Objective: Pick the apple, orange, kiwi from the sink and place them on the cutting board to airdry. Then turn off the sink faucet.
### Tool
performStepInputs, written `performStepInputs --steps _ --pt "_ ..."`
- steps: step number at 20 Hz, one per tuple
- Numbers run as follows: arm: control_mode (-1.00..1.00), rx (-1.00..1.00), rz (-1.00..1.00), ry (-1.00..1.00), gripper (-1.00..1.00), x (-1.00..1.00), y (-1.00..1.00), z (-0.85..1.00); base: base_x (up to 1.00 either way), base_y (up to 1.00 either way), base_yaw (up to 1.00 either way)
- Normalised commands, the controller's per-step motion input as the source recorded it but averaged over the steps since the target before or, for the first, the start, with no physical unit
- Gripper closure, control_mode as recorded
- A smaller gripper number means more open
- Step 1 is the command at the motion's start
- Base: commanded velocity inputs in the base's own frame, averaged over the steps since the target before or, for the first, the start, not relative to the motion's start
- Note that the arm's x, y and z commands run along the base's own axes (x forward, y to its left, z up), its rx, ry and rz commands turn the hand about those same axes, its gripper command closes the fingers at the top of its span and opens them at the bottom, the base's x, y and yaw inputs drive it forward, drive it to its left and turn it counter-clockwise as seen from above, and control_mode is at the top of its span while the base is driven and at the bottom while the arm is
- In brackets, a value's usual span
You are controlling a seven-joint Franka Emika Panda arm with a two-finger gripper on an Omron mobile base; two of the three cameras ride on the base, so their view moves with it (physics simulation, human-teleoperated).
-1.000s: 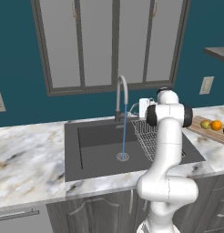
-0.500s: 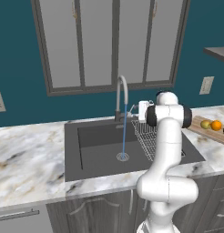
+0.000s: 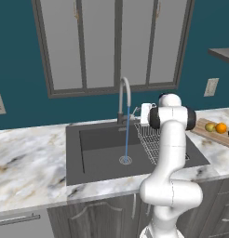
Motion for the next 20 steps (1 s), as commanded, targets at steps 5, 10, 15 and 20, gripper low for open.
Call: performStepInputs --steps 5,10,15,20 --pt "-1.00 0.01 0.07 0.00 -1.00 0.42 0.06 0.07 0.00 0.00 0.00" --pt "-1.00 0.02 0.12 0.00 -1.00 0.38 0.05 0.11 0.00 0.00 0.00" --pt "-1.00 0.03 0.16 0.00 -1.00 0.40 0.22 0.18 0.00 0.00 0.00" --pt "-1.00 0.02 0.15 0.00 -1.00 0.44 0.35 0.14 0.00 0.00 0.00"
